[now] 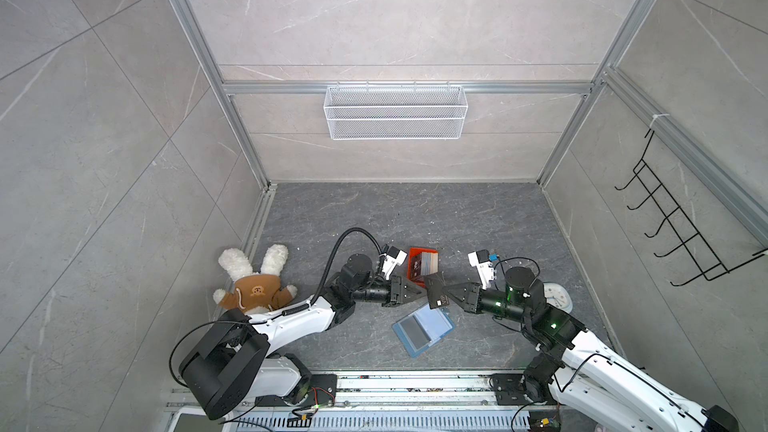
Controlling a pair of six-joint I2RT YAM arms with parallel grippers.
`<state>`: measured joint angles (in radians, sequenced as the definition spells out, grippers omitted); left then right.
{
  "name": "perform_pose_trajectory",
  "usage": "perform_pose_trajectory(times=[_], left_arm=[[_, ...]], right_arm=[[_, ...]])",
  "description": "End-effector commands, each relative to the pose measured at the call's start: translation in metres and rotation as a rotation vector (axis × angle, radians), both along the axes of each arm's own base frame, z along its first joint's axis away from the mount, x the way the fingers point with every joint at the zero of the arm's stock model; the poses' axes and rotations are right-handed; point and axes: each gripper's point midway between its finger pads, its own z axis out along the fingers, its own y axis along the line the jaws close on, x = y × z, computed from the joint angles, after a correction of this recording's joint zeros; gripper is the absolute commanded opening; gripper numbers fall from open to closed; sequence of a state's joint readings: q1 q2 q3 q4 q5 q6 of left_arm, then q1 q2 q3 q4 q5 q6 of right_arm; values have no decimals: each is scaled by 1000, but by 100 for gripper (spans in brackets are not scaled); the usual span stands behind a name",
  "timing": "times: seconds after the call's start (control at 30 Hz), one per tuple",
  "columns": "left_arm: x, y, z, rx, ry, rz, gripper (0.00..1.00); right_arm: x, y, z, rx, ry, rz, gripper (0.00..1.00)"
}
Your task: Put the credit cards into the card holder
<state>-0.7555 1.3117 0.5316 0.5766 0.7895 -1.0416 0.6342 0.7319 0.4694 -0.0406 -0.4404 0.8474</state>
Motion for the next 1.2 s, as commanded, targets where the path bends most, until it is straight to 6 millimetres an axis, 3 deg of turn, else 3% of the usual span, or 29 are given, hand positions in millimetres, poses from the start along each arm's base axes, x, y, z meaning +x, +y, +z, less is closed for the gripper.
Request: perform_pose_trajectory(times=[0.0, 0.4, 0.73, 1.03, 1.17], left_arm=[[-4, -6, 22, -75, -43, -30, 30], [4, -7, 33, -138, -60, 26, 23], [5, -7, 28, -141, -50, 30, 17], [9, -3, 7, -61, -24, 70, 2], [15, 4, -6, 16, -21, 112, 0]], right_arm=[[1, 6, 10, 81, -1, 8, 0], [0, 10, 4, 129, 25, 16, 0], [1, 11, -3, 128, 44, 13, 0], [6, -12, -43, -152, 92, -75, 28], [-3, -20, -66, -303, 97, -74, 32]])
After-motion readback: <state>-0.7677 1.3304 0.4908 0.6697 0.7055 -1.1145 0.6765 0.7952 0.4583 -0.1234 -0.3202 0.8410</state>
